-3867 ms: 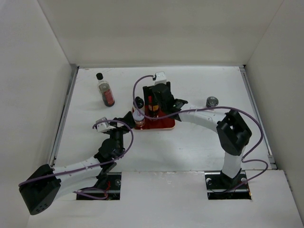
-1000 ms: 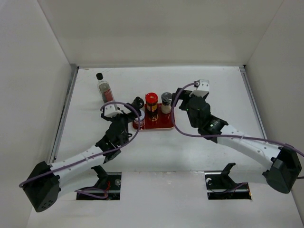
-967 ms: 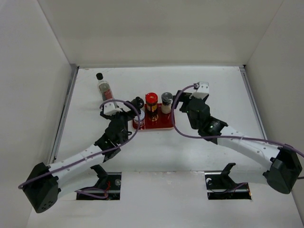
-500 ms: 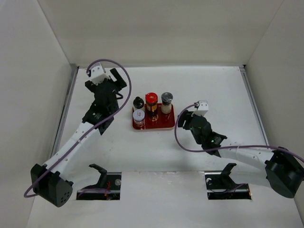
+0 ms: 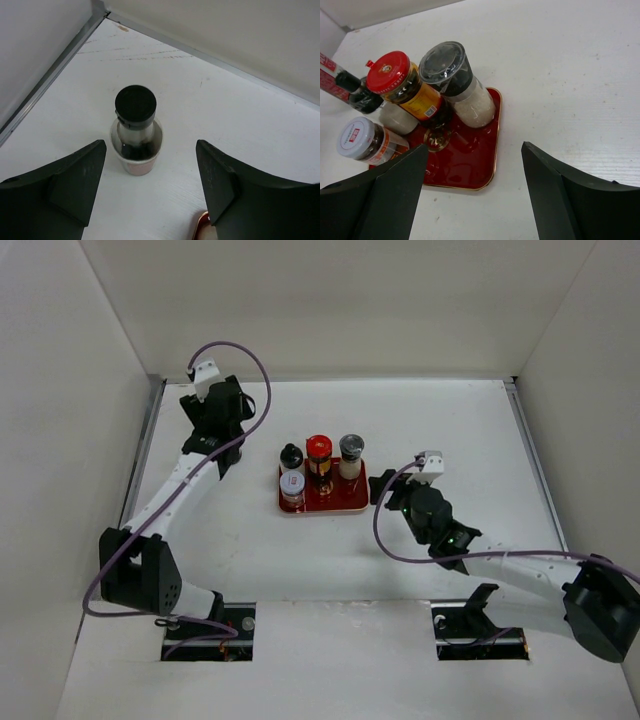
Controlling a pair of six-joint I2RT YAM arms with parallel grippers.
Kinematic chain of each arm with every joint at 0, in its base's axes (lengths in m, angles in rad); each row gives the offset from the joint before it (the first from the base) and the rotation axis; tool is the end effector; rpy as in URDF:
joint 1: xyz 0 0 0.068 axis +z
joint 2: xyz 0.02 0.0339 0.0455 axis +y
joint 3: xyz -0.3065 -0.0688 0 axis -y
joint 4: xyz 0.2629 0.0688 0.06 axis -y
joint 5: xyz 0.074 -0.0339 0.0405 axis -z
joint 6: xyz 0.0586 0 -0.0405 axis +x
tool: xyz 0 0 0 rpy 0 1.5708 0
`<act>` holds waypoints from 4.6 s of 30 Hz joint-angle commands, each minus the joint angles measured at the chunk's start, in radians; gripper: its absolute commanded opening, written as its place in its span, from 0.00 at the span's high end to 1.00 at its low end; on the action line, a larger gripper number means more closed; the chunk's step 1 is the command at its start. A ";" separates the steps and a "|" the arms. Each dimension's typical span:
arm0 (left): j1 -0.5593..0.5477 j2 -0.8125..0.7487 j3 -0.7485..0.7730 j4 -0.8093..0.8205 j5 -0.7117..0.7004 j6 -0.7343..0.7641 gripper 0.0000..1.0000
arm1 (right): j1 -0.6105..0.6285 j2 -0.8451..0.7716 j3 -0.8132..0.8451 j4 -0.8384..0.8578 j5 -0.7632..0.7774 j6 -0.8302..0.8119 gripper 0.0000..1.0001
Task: Organize the condiment bottles
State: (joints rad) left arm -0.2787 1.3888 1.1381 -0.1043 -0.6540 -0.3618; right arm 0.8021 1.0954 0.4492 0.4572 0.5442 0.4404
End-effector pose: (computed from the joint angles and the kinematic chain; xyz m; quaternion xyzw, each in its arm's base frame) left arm 0.3435 -0.0612 0.3660 -0.2156 0.7691 0.0800 0.5964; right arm 0.1940 0.1569 0.2523 0.0349 0.7610 0.1888 0.6197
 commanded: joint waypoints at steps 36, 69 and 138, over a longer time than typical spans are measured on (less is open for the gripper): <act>-0.084 -0.083 0.225 0.127 -0.133 0.221 0.91 | 0.002 0.072 0.025 0.080 -0.052 0.001 0.12; -0.796 0.058 0.253 0.422 -0.196 0.382 0.90 | -0.287 -0.135 -0.118 0.017 -0.021 0.238 0.00; -0.736 -0.410 -0.493 0.686 -0.390 0.121 0.00 | -0.287 -0.137 -0.099 -0.018 -0.021 0.228 0.00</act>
State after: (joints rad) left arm -1.0153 1.0702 0.7475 0.5747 -0.9627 -0.1703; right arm 0.5163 0.9749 0.3424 0.4427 0.5228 0.6697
